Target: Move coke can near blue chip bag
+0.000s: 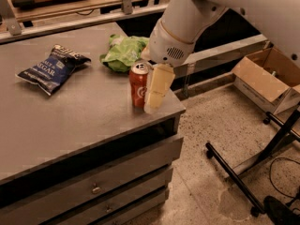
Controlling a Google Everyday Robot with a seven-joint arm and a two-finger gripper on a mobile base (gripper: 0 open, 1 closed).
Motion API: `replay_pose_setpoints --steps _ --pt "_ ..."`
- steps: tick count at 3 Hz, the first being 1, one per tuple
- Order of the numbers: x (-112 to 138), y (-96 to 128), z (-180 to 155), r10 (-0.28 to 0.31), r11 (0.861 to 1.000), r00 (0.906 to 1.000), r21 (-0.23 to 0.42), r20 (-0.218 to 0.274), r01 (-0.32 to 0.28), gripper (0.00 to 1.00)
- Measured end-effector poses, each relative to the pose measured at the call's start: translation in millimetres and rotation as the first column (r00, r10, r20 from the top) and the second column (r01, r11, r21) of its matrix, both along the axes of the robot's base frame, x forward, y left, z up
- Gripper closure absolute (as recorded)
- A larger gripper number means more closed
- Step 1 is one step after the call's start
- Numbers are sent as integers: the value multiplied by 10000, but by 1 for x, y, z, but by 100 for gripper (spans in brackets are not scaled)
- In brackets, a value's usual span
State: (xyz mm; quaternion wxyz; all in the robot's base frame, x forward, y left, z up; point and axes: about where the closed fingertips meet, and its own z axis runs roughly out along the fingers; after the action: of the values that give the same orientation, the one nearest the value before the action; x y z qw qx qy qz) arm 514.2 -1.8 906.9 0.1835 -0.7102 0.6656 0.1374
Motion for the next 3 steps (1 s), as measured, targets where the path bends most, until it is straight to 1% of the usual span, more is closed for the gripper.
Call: replay_pose_setpoints --steps 1,3 --pt "0 1 -1 -14 10000 10000 14 -25 14 16" --pt "0 4 -1 27 10000 10000 16 -6 -27 62"
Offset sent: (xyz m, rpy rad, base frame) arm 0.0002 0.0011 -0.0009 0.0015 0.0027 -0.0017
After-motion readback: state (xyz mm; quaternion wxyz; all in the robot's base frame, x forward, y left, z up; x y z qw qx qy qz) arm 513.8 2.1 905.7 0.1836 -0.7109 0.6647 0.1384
